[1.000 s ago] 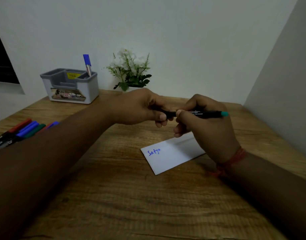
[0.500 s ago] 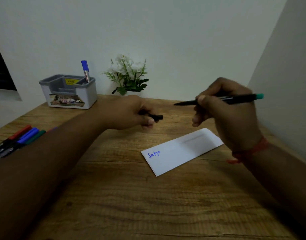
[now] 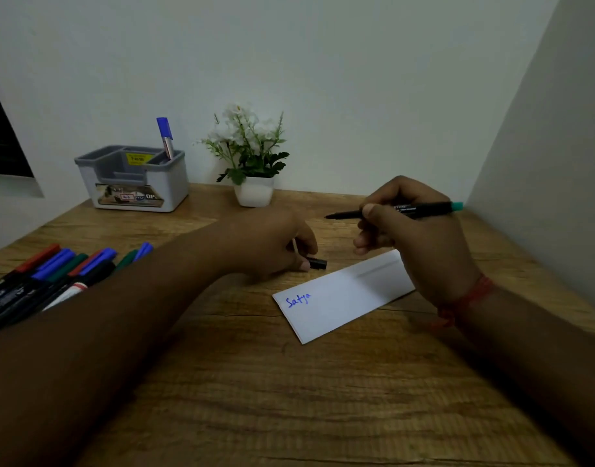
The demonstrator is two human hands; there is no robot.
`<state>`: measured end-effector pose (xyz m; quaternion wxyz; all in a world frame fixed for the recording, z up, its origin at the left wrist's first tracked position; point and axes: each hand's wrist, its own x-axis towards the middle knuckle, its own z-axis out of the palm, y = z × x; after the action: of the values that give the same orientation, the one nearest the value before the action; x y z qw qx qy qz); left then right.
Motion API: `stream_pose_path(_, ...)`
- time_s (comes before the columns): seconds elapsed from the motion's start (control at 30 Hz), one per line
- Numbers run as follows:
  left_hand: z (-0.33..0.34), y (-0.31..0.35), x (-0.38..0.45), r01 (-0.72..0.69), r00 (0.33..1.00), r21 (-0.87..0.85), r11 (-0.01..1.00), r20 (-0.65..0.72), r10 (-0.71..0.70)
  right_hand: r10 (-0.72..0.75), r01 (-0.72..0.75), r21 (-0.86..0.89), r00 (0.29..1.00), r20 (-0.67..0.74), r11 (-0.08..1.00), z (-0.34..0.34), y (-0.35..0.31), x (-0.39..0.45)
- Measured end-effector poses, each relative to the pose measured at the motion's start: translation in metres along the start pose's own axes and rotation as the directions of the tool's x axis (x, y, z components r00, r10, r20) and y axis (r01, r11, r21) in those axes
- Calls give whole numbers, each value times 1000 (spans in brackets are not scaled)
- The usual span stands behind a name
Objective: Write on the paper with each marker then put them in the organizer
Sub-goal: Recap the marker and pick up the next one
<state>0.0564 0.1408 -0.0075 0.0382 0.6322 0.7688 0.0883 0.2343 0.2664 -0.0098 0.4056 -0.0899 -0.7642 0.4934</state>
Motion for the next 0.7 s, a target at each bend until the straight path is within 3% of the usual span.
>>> stream_pose_path(0.17, -6, 8, -7, 27, 992, -22, 999, -125, -30, 14, -17, 128, 1000, 21, 992, 2, 0, 1)
stream_pose_path(0.37, -2, 3, -10, 52, 995, 154, 987, 80, -65, -20, 1, 224, 996, 81, 975, 1, -22, 2)
stream_pose_path(0.57, 8, 1, -8, 59, 981, 166, 984, 172, -88, 13, 9, -77, 960, 281, 997, 6, -35, -13)
stream_pose_path(0.7, 13, -2, -7, 83, 973, 169, 982, 198, -116, 138, -85, -191, 949, 284, 978, 11, -22, -27)
